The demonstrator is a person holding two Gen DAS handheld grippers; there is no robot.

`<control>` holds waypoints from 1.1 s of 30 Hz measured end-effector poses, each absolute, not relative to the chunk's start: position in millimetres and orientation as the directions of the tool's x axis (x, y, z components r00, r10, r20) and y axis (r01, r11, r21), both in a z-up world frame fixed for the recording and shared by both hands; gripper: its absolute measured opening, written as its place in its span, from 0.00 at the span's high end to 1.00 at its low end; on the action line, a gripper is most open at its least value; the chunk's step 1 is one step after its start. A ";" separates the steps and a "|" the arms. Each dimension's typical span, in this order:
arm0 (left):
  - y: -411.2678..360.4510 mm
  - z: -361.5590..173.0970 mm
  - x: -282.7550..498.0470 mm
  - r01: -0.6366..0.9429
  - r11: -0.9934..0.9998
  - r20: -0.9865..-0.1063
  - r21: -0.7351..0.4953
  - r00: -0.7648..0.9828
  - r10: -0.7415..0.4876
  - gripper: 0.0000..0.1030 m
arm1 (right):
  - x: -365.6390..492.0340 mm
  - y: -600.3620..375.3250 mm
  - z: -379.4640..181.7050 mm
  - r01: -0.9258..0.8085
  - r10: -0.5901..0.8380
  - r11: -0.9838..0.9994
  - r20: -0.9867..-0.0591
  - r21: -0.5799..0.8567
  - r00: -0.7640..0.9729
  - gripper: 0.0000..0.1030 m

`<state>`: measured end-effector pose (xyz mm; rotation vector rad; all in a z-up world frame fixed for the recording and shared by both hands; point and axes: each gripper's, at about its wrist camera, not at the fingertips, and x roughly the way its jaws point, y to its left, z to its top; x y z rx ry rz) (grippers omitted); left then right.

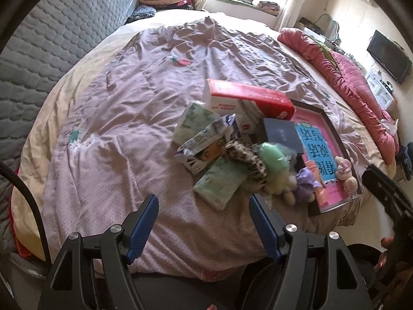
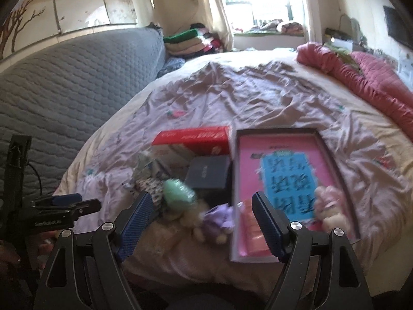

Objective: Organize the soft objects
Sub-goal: 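Withdraw both open tools from the tray back toward the pile, then grasp the bagged pink item with the right tool while the left tool grasps a wet-wipe pack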

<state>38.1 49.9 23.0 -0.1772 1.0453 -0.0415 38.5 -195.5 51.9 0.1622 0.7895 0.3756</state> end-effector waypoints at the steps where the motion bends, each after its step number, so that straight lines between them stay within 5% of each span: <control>1: 52.2 20.4 37.9 -0.056 0.985 -0.859 -0.164 0.498 -0.114 0.30 | 38.2 -189.1 47.4 -0.266 0.392 0.920 -0.672 0.288 0.628 0.22; 33: 79.7 -23.8 92.6 -0.079 0.983 -0.882 -0.166 0.458 -0.112 0.30 | 59.8 -111.3 -51.1 -0.225 0.413 0.909 -0.825 0.350 0.385 0.22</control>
